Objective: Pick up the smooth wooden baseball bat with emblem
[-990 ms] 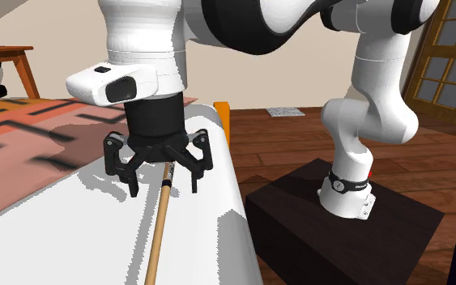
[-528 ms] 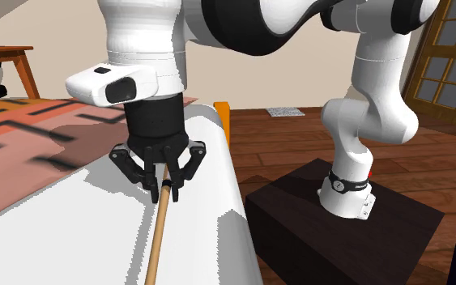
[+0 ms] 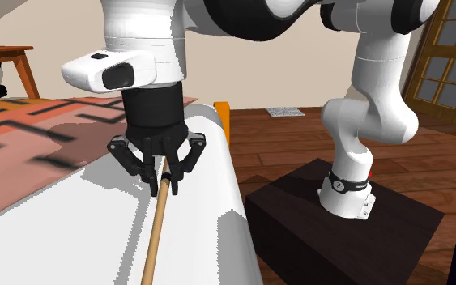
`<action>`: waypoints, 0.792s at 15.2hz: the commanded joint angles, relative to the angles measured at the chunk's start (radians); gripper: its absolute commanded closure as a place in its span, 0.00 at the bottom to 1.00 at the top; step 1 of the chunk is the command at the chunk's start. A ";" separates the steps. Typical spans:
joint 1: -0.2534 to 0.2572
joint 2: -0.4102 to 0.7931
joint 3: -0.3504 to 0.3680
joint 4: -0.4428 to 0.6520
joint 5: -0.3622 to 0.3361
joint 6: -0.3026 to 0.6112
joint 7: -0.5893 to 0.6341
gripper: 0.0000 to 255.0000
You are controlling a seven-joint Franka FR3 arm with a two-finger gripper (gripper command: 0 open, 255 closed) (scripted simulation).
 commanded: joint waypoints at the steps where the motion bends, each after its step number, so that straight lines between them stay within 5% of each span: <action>1: -0.001 0.001 -0.001 0.026 0.000 -0.026 -0.001 1.00; 12: -0.007 0.013 -0.003 0.179 0.003 -0.167 -0.006 1.00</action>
